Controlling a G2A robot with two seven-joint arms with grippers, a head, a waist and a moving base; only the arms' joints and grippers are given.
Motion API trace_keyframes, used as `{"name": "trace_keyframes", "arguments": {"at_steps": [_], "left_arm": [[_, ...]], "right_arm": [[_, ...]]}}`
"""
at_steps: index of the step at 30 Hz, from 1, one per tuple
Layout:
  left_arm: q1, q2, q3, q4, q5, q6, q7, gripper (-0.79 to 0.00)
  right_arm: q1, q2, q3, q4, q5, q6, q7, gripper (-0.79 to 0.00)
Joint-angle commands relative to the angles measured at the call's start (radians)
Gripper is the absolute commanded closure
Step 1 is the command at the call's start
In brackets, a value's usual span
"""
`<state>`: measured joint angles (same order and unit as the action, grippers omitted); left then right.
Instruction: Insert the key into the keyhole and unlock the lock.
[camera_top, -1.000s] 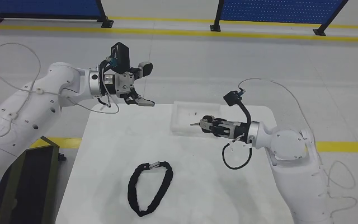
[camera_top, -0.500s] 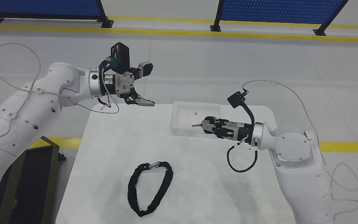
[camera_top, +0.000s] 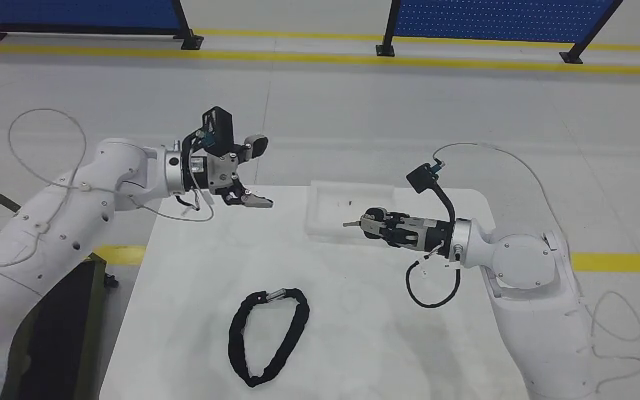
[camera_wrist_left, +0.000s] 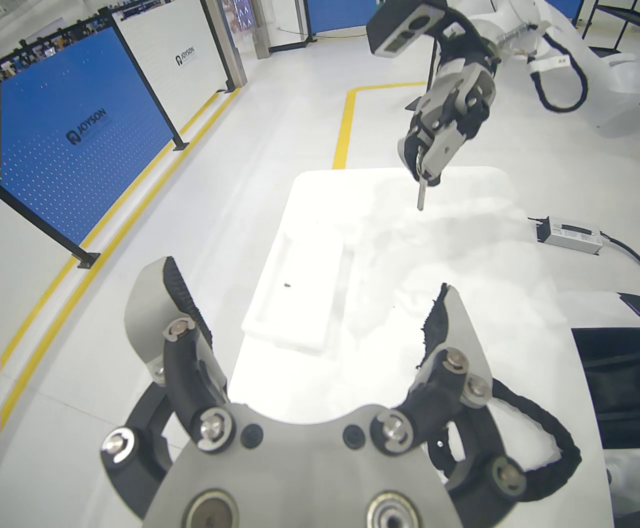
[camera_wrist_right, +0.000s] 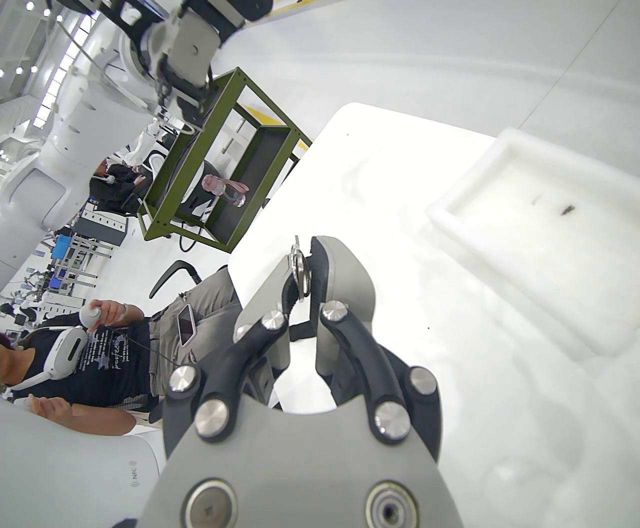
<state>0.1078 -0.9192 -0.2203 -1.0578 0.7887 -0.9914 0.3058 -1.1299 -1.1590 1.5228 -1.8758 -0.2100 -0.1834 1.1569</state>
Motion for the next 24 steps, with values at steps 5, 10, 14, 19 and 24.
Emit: {"name": "trace_keyframes", "arguments": {"at_steps": [5,10,14,19,24], "left_arm": [[0.119,0.001,-0.016,0.07,0.116,-0.014,0.134,-0.785],[0.173,0.0,0.006,0.07,0.23,-0.021,0.208,-0.785],[0.198,0.004,0.05,0.079,0.307,-0.021,0.266,-0.785],[0.25,0.0,0.05,0.061,0.388,-0.021,0.266,-0.785],[0.285,-0.013,0.05,0.075,0.439,-0.021,0.263,-0.785]], "right_arm": [[0.0,0.0,0.0,0.0,0.0,0.0,0.0,0.0],[0.0,0.0,0.0,0.0,0.0,0.0,0.0,0.0],[0.0,0.0,0.0,0.0,0.0,0.0,0.0,0.0],[0.0,0.0,0.0,0.0,0.0,0.0,0.0,0.0],[0.0,0.0,0.0,0.0,0.0,0.0,0.0,0.0]]}}
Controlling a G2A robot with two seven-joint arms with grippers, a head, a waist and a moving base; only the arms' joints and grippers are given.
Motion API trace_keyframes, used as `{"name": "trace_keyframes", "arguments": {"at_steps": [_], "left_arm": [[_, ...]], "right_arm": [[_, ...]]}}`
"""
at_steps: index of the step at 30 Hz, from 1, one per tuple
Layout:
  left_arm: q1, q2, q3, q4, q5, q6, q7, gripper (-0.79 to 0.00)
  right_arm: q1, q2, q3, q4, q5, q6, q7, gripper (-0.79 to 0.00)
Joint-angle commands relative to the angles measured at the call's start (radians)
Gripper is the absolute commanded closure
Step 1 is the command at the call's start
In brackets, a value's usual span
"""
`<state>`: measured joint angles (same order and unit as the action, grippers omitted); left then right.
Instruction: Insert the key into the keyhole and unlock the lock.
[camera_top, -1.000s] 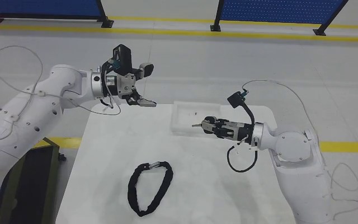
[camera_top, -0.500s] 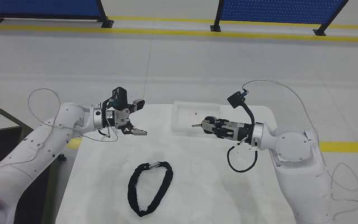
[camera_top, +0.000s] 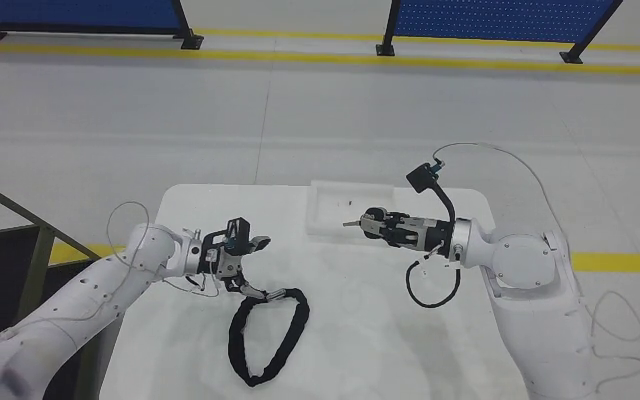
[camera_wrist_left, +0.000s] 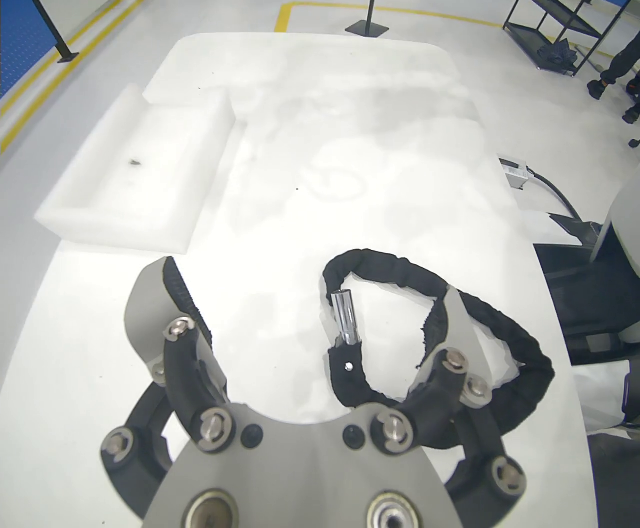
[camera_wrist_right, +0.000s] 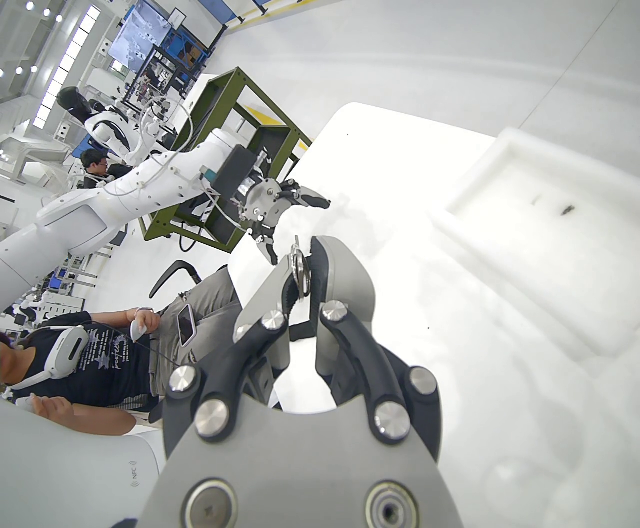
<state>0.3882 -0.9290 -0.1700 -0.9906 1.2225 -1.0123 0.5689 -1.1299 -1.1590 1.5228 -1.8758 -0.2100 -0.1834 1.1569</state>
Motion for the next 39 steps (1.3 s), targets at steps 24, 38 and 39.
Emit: {"name": "trace_keyframes", "arguments": {"at_steps": [24,38,39], "left_arm": [[0.057,-0.005,-0.046,0.0,-0.01,0.073,-0.056,-0.785],[0.191,0.007,-0.076,-0.03,0.126,0.195,-0.04,-0.785],[0.193,0.004,-0.079,-0.027,0.137,0.211,-0.051,-0.785]], "right_arm": [[0.0,0.0,0.0,0.0,0.0,0.0,0.0,0.0],[0.0,0.0,0.0,0.0,0.0,0.0,0.0,0.0],[0.0,0.0,0.0,0.0,0.0,0.0,0.0,0.0]]}}
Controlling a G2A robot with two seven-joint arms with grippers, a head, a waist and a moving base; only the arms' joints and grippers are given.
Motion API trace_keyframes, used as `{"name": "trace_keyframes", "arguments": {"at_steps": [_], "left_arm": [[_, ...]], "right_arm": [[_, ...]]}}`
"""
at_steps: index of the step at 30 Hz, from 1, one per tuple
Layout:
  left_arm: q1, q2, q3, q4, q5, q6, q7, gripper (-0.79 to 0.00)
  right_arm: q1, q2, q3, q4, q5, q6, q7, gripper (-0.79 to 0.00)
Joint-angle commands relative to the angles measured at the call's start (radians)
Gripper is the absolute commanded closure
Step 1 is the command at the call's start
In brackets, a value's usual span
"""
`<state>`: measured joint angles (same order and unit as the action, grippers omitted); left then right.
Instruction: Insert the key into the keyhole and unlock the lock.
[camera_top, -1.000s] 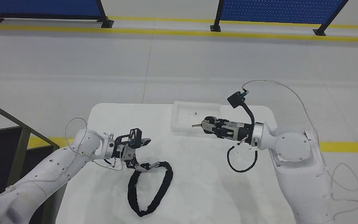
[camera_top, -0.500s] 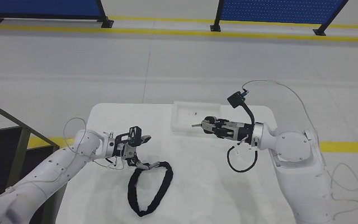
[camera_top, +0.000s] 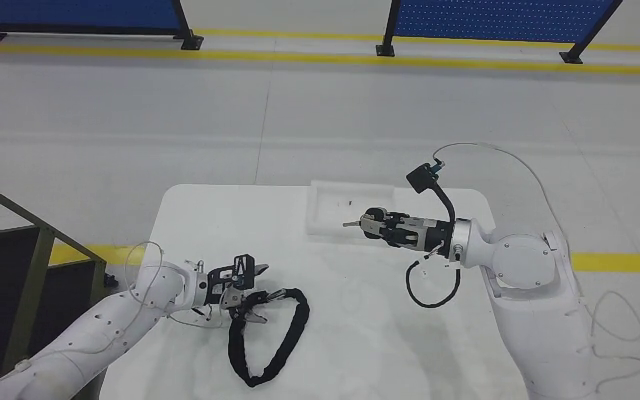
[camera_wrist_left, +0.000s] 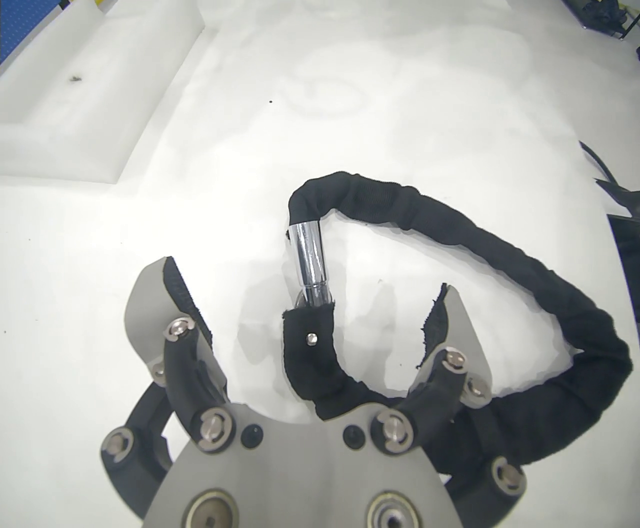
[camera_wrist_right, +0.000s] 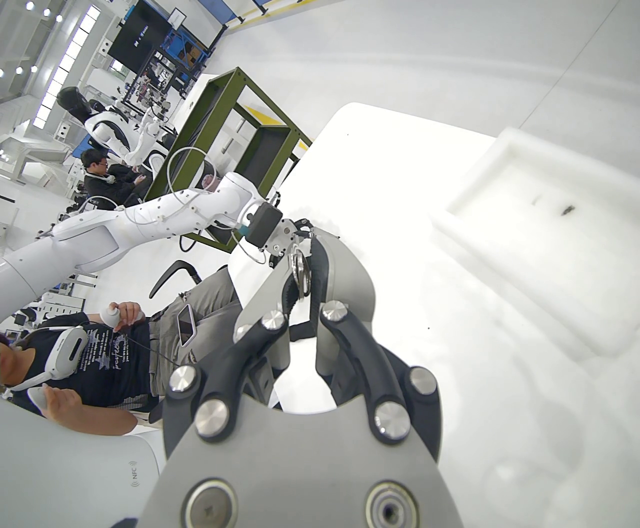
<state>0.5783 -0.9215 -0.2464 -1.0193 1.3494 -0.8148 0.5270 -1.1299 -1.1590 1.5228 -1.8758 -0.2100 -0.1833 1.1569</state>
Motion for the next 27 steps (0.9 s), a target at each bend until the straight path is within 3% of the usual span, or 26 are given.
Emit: {"name": "trace_keyframes", "arguments": {"at_steps": [1,9,14,17,18,19,27], "left_arm": [[0.007,-0.007,-0.004,-0.002,0.02,0.029,-0.013,-0.785],[0.032,-0.028,-0.024,0.024,0.053,0.047,0.017,-0.785],[0.034,-0.042,-0.034,0.046,0.074,0.03,0.018,-0.428],[0.035,-0.052,-0.04,0.059,0.084,0.028,0.016,-0.277],[0.036,-0.055,-0.043,0.063,0.085,0.028,0.017,-0.172],[0.036,-0.057,-0.045,0.065,0.086,0.027,0.017,-0.003],[0.037,-0.088,-0.063,0.101,0.093,0.022,-0.003,0.0]], "right_arm": [[0.0,0.0,0.0,0.0,0.0,0.0,0.0,0.0],[0.0,0.0,0.0,0.0,0.0,0.0,0.0,0.0],[0.0,0.0,0.0,0.0,0.0,0.0,0.0,0.0],[0.0,0.0,0.0,0.0,0.0,0.0,0.0,0.0],[0.0,0.0,0.0,0.0,0.0,0.0,0.0,0.0],[0.0,0.0,0.0,0.0,0.0,0.0,0.0,0.0],[0.0,0.0,0.0,0.0,0.0,0.0,0.0,0.0]]}}
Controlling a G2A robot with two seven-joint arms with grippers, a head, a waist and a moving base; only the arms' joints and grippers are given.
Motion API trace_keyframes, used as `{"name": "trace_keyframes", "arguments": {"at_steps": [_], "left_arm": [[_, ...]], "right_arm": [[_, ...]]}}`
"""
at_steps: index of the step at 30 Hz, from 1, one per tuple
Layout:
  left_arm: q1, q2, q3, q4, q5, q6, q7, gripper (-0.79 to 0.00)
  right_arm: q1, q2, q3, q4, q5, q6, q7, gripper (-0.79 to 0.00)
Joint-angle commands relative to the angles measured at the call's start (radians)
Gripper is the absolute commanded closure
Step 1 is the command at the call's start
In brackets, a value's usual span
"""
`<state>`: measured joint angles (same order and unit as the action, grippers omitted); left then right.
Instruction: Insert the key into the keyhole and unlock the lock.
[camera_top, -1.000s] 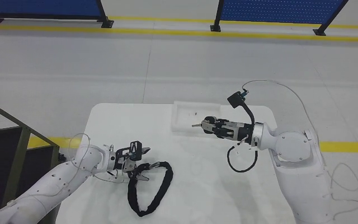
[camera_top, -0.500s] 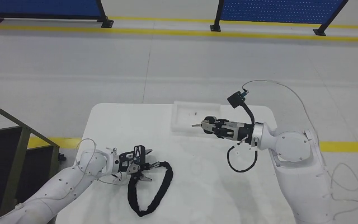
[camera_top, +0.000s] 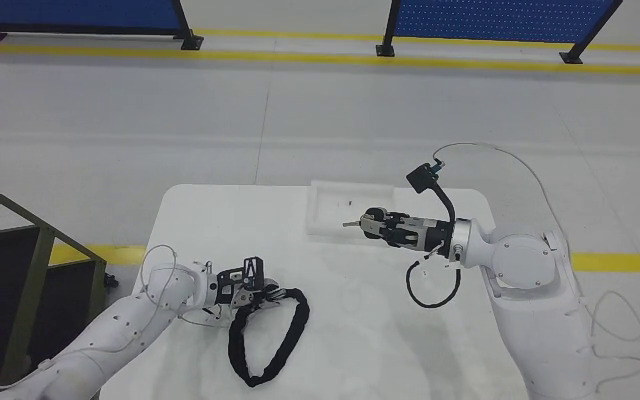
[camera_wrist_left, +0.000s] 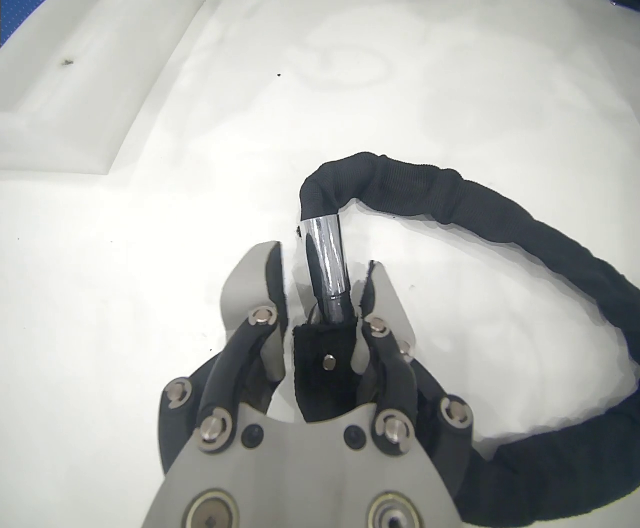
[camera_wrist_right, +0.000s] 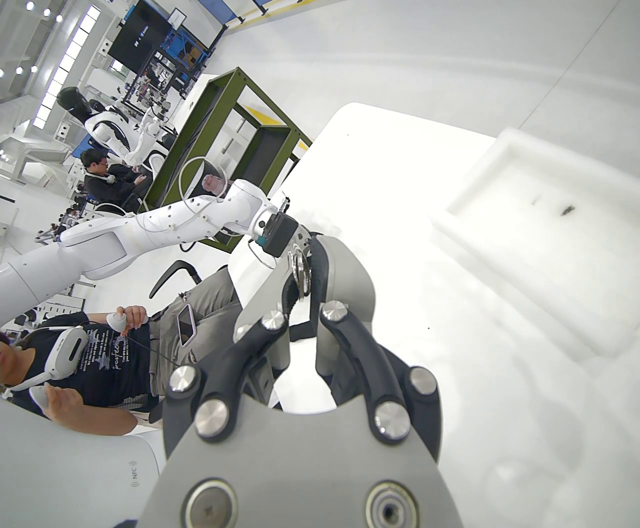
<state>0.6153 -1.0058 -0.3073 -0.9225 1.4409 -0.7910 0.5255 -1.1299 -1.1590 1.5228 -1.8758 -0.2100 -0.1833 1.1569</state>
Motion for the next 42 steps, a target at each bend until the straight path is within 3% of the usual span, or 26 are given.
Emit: {"name": "trace_keyframes", "arguments": {"at_steps": [1,11,20,27,34,42], "left_arm": [[-0.001,-0.007,-0.004,0.007,0.003,-0.003,-0.002,0.0],[-0.012,-0.011,-0.055,-0.012,0.007,-0.025,0.062,0.0],[0.001,0.054,-0.163,-0.162,0.056,-0.061,0.238,0.0],[0.038,0.118,-0.271,-0.324,0.094,-0.096,0.314,0.0],[0.061,0.145,-0.339,-0.425,0.119,-0.116,0.379,0.0],[0.086,0.164,-0.381,-0.503,0.065,-0.076,0.427,0.0]], "right_arm": [[0.0,0.0,0.0,0.0,0.0,0.0,0.0,0.0],[0.0,0.0,0.0,0.0,0.0,0.0,0.0,0.0],[0.0,0.0,0.0,0.0,0.0,0.0,0.0,0.0],[0.01,0.004,-0.089,-0.084,0.036,0.017,0.065,0.0],[-0.009,0.015,-0.097,-0.186,0.034,0.057,0.087,0.0],[-0.031,0.025,-0.074,-0.252,0.014,0.125,0.058,0.0]]}}
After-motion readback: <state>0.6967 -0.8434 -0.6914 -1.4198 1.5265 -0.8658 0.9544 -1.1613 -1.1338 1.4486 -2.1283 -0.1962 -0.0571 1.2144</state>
